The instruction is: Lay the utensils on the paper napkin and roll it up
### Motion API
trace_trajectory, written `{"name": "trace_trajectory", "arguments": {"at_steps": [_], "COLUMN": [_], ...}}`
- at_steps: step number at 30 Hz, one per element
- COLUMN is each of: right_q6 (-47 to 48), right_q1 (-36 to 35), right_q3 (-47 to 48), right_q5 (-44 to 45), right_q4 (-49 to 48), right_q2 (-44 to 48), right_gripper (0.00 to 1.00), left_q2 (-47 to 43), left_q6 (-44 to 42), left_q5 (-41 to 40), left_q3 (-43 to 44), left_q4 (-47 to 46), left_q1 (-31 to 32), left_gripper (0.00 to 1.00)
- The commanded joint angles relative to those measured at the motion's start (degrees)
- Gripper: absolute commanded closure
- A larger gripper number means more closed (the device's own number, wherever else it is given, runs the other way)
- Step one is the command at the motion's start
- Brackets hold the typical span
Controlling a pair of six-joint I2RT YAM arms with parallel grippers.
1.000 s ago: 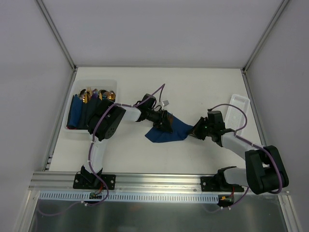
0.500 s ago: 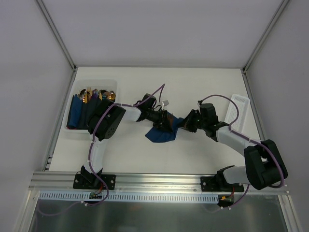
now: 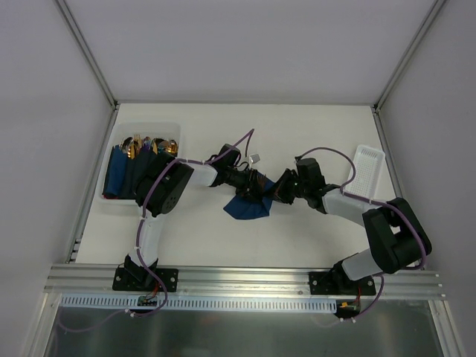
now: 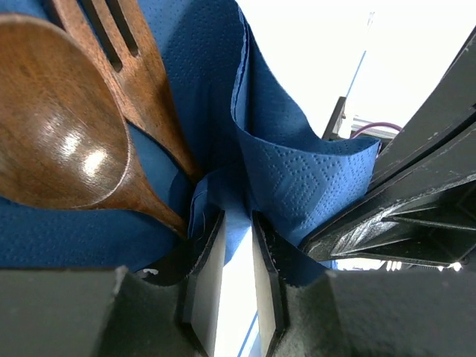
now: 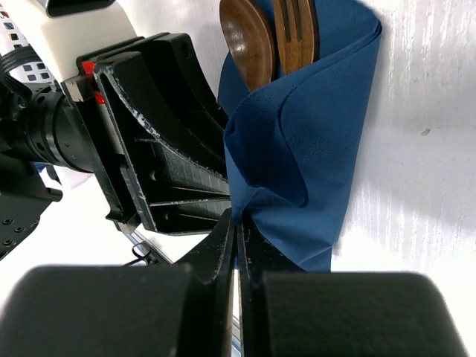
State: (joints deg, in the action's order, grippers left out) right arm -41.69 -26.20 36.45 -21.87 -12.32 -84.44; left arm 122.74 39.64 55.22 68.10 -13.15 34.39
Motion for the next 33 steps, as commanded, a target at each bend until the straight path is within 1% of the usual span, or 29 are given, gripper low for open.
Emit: {"name": "trace_trajectory", "arguments": {"at_steps": [1, 5, 16, 22, 28, 33], "right_q6": [-0.7, 0.3, 1.4, 1.5, 2.2, 2.7], "right_q1": [-0.3, -0.2, -0.2, 0.0, -0.2, -0.8], "right_q3": [1.0, -0.5, -1.4, -0.9, 0.3, 0.9], "right_q5": [-0.2, 0.4, 0.9, 0.7, 0.4, 0.0], "right_q4": [-2.4, -2.2, -2.1, -2.0, -0.6, -0.5], "right_q2": [0.2, 0.8, 0.5, 0.4, 0.7, 0.6], "right_gripper": [1.0, 1.0, 1.0, 1.0, 1.0, 1.0], "left_q2": [-1.8, -5.1, -11.7, -10.7, -8.8, -7.5], "left_q6": [-0.2, 2.5, 1.2, -2.5, -4.7, -6.3], "left_q5": [0.8, 3.0, 6.3, 5.0, 3.0, 1.2], "left_q3": [-1.3, -3.5, -8.3, -9.9, -10.4, -9.9], "left_q4": [-2.1, -6.3, -5.3, -0.8, 1.5, 3.8], "left_q1": [-0.8, -1.3, -1.6, -1.8, -3.5, -3.5], "left_gripper": [0.78, 0.76, 0.75, 0.76, 0.78, 0.79]}}
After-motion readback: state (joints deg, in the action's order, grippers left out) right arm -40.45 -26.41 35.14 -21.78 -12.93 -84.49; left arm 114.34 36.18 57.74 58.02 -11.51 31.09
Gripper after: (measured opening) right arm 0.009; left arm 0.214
